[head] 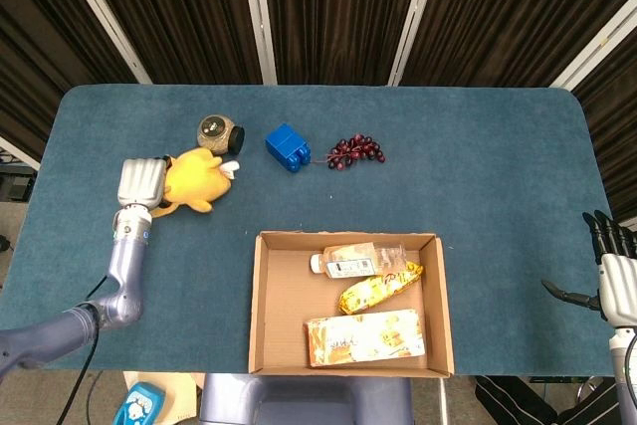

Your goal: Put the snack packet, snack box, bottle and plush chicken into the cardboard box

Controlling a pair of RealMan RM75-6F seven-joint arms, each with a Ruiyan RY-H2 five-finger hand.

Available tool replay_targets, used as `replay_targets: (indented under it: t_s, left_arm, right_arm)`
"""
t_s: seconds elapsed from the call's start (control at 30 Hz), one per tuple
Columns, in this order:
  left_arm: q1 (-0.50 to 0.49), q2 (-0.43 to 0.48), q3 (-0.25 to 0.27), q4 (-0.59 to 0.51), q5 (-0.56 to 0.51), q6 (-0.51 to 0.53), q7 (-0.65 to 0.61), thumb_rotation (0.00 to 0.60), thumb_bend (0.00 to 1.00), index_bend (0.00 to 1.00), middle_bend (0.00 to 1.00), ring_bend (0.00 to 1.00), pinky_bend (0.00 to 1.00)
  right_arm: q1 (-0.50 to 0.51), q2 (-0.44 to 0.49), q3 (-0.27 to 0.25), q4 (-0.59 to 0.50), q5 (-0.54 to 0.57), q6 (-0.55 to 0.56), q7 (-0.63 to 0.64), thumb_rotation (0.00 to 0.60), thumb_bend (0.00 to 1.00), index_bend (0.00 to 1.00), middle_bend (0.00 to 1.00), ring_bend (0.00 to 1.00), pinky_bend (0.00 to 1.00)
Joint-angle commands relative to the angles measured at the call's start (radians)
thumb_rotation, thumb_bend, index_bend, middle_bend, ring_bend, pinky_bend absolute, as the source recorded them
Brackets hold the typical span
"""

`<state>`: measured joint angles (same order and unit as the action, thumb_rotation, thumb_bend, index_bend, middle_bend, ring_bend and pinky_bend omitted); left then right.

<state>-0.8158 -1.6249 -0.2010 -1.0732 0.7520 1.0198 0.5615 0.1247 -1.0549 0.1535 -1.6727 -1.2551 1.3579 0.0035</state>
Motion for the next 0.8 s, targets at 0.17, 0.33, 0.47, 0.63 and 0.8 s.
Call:
replay_targets:
  t_s: [0.17, 0.33, 0.47, 0.63, 0.8]
  left_arm:
    - [0.046, 0.195, -0.035, -0.283, 0.195, 0.172, -0.114, 0.600, 0.51, 0.80, 0.57, 0.51, 0.50]
    - [0.060, 0.319, -0.051, -0.561, 0.340, 0.233, -0.168, 0.600, 0.50, 0.80, 0.57, 0.51, 0.49]
    - [0.066, 0.356, -0.036, -0.732, 0.451, 0.247, -0.202, 0.600, 0.50, 0.80, 0.57, 0.51, 0.49]
    - [0.065, 0.328, 0.000, -0.856, 0.563, 0.236, -0.262, 0.600, 0.50, 0.80, 0.57, 0.51, 0.49]
    - [0.052, 0.280, 0.041, -0.918, 0.620, 0.190, -0.286, 0.600, 0.50, 0.78, 0.55, 0.49, 0.49]
  right_arm:
    - [0.003, -0.006, -0.004, 0.004, -0.012, 0.006, -0.021, 0.600, 0.07, 0.00, 0.00, 0.00, 0.00]
    - [0.007, -0.017, -0.005, 0.001, -0.011, 0.007, -0.046, 0.600, 0.07, 0.00, 0.00, 0.00, 0.00]
    - [0.007, -0.024, -0.003, -0.002, -0.006, 0.012, -0.064, 0.600, 0.07, 0.00, 0.00, 0.00, 0.00]
    - [0.004, -0.025, -0.002, -0.004, 0.004, 0.017, -0.075, 0.600, 0.07, 0.00, 0.00, 0.00, 0.00]
    - [0.001, -0.025, 0.002, 0.002, 0.015, 0.020, -0.076, 0.600, 0.07, 0.00, 0.00, 0.00, 0.00]
